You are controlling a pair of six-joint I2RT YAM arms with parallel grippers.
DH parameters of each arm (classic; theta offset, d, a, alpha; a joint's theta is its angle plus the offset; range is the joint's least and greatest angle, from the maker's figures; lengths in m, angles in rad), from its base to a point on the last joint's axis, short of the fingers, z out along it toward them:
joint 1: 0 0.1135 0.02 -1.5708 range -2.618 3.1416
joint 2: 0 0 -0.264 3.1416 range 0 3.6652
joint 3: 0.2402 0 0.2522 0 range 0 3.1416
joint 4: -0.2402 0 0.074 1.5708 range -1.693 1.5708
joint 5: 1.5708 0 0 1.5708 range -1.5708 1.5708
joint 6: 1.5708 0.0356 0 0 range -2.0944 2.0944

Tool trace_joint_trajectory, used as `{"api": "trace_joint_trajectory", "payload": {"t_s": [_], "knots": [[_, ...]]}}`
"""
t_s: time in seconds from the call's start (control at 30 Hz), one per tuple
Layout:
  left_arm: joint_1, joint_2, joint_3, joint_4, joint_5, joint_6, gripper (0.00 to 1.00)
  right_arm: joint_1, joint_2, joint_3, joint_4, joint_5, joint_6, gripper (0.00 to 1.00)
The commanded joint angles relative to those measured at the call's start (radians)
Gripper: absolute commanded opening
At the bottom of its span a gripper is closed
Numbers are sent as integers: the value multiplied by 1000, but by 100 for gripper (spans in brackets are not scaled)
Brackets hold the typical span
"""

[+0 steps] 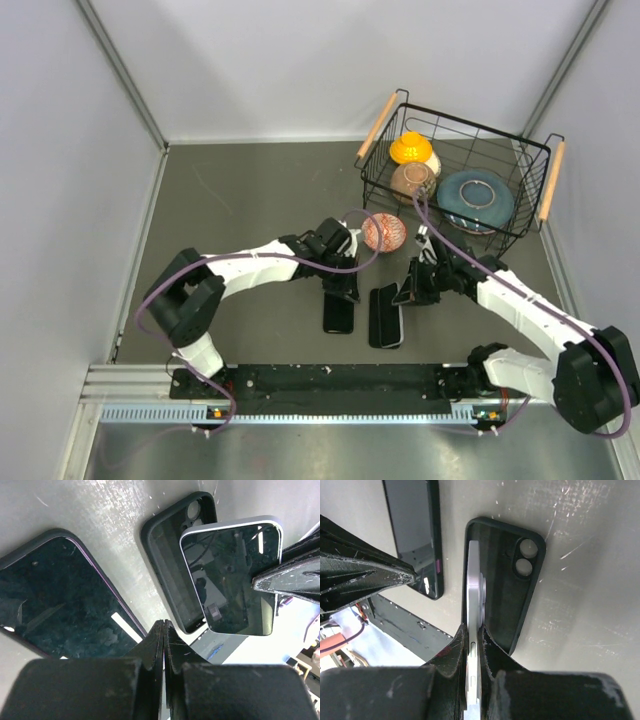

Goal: Put the phone into the phone case

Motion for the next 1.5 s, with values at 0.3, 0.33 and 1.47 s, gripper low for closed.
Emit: {"api": "trace_joint_trajectory", "payload": {"t_s": [0.3, 0.33, 1.47], "knots": [[-64, 106, 13, 130, -27, -54, 0, -16, 92, -128, 288, -94, 40, 0], [-67, 108, -3, 145, -29, -55, 0, -16, 97, -136, 300, -94, 43, 0], [-175, 69, -142, 184, -41, -132, 0, -78, 11, -286, 472, -27, 159, 0]]}}
